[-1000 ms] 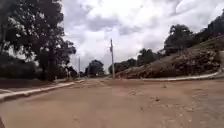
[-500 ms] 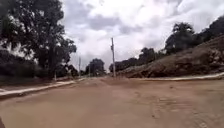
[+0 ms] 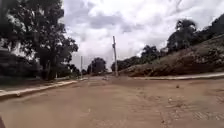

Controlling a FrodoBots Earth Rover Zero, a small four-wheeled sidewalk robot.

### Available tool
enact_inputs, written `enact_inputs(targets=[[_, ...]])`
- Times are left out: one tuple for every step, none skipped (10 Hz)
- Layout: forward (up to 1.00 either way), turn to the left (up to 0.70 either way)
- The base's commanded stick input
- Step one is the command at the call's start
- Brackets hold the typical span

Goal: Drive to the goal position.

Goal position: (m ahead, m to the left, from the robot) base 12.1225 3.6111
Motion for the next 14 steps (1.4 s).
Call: enact_inputs(targets=[[0.7, 0.24], [0.7, 0.2], [0.7, 0.12], [0.7, 0.04], [0.7, 0.0], [0.7, 0.03], [0.7, 0.12], [0.7, 0.21], [0.7, 0.27], [0.7, 0.27], [0.7, 0.22], [0.7, 0.13], [0.7, 0.03], [0.7, 0.0]])
